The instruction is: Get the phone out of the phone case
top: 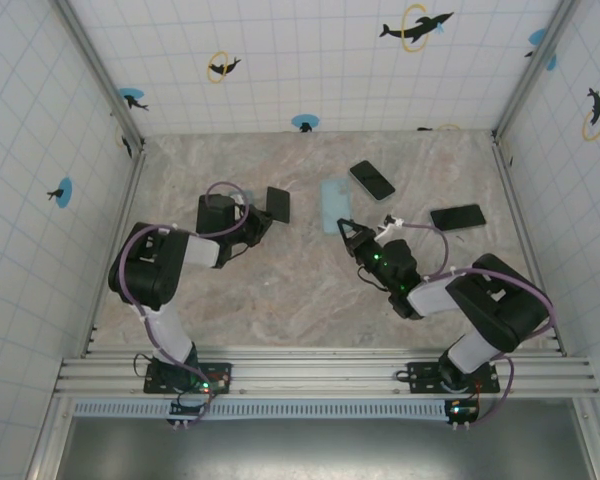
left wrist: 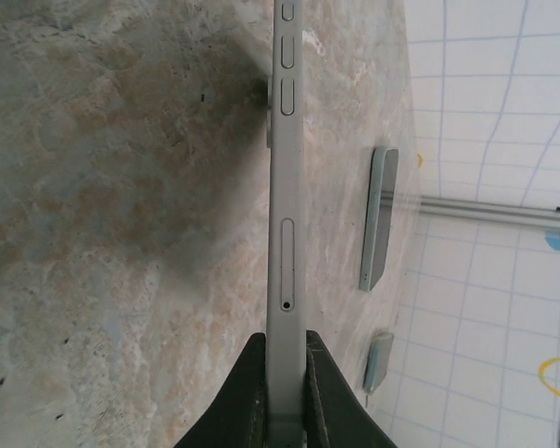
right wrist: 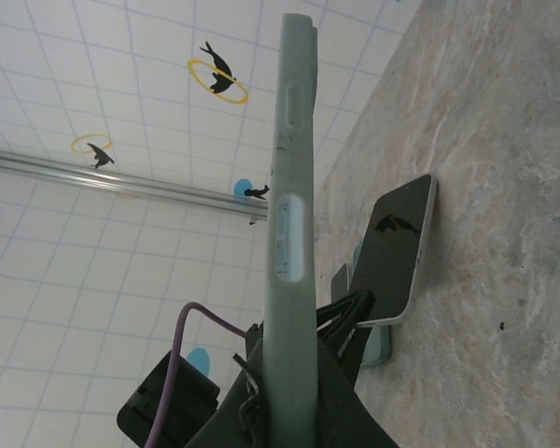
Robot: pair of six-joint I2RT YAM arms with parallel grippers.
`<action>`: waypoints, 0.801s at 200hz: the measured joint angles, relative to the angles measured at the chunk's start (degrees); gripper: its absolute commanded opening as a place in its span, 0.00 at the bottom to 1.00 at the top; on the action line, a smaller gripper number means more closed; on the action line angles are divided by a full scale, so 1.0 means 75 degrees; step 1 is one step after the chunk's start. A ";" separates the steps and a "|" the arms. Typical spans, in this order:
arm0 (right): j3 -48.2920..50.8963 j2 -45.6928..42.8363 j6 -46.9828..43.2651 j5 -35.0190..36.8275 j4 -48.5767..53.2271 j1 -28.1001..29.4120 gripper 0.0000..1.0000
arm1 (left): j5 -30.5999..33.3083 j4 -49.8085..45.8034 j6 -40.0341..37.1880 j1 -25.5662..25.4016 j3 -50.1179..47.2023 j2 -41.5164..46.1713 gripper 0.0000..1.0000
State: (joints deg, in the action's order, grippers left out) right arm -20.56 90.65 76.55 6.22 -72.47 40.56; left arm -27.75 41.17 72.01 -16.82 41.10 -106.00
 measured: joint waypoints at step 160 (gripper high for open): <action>0.0000 0.0309 0.0134 -0.0003 -0.0254 0.0000 0.02 | -0.0379 0.0571 0.0863 0.0015 -0.0020 -0.0440 0.19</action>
State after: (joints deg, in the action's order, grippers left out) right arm -20.56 92.97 77.56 6.20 -74.37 40.56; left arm -30.59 45.45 78.48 -16.71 40.95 -109.30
